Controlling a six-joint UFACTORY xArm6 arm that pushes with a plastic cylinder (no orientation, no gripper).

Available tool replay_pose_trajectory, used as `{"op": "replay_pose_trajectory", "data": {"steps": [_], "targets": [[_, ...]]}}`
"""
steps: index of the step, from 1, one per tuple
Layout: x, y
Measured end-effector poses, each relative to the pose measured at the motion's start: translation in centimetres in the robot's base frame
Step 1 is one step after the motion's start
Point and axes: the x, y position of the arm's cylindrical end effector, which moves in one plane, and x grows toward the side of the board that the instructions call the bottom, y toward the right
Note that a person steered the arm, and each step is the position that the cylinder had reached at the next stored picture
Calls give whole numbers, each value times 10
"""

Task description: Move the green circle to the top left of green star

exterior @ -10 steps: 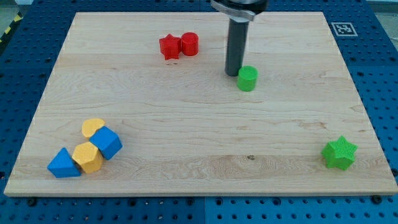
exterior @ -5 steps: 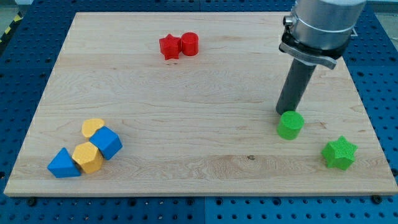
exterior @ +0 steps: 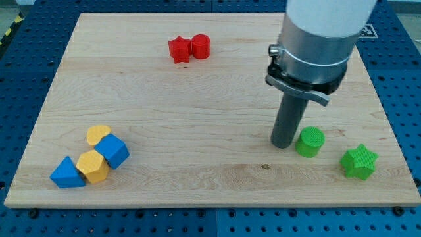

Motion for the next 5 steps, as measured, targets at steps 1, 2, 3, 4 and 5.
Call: {"op": "replay_pose_trajectory", "data": {"steps": [1,2,3,4,5], "targets": [[0,19],[0,40],[0,51],[0,51],[0,51]]}}
